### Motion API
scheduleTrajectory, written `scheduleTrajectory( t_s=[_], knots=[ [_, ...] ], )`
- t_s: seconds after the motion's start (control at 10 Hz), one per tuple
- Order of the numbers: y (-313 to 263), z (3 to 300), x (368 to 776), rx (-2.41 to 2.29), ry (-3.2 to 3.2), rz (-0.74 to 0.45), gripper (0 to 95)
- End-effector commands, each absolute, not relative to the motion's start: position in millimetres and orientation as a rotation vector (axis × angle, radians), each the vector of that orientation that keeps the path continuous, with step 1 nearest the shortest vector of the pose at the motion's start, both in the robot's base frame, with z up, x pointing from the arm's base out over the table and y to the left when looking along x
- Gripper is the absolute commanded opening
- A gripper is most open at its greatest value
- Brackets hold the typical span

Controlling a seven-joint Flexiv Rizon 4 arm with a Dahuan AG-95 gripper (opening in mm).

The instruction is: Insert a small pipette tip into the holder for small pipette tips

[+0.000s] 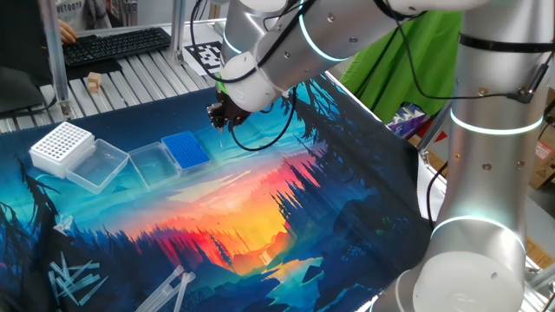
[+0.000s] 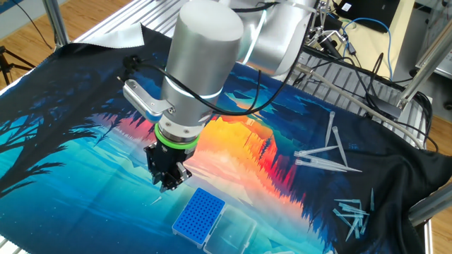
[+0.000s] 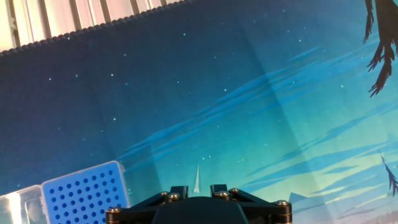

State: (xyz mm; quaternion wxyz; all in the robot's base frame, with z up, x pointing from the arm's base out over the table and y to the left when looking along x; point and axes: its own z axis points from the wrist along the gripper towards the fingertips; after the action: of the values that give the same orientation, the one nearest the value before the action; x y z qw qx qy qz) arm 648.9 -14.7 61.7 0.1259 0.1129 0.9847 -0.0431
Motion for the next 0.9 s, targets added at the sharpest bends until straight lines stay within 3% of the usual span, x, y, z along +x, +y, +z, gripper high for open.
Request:
scheduleTrajectory(
  t_s=[0.1, 0.9],
  knots=[
    [-16.3, 60.3, 648.6, 0.321, 2.854, -0.131, 19.0],
    [-19.9, 48.6, 648.9, 0.324, 2.831, -0.131, 19.0]
  ],
)
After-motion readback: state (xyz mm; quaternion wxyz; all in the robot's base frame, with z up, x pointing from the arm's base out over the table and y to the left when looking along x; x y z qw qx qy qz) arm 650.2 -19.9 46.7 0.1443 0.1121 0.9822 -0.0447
